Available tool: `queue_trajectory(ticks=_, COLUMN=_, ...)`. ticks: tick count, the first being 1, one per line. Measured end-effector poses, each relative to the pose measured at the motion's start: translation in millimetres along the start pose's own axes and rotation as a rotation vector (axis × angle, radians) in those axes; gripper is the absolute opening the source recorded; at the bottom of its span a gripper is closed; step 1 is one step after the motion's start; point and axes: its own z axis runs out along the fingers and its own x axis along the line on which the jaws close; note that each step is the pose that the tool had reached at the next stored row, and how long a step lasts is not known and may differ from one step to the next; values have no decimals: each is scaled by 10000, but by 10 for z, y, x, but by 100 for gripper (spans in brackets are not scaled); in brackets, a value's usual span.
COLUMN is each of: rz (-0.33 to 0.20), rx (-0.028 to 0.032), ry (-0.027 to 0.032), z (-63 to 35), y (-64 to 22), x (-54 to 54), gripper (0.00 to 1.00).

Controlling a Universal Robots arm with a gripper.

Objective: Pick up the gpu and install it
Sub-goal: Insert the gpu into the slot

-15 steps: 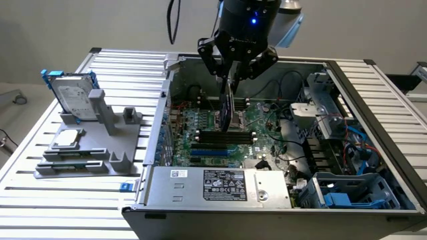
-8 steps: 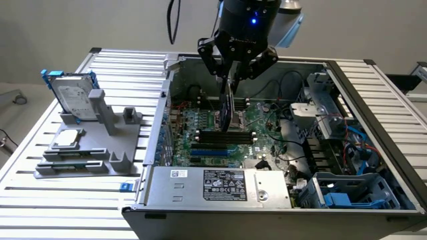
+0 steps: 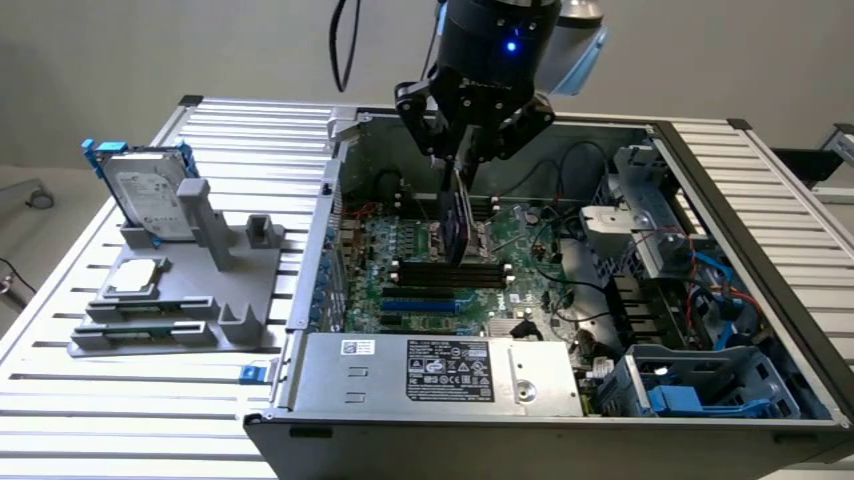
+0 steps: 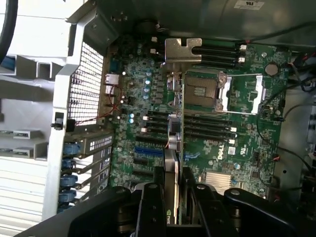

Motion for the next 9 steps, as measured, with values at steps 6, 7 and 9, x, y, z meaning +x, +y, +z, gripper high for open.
queue_trajectory(ticks=6, rz=-1082, rx=107, ry=72, z=31, y=-2, x=-3, gripper=26)
queue_trajectory(ticks=7, rz=-1261, rx=124, ry=83, z=37, y=-2, x=-4, gripper=26)
queue_trajectory(ticks=9, rz=-1624, rx=156, ry=108, z=49, y=-3, x=-5, gripper=26)
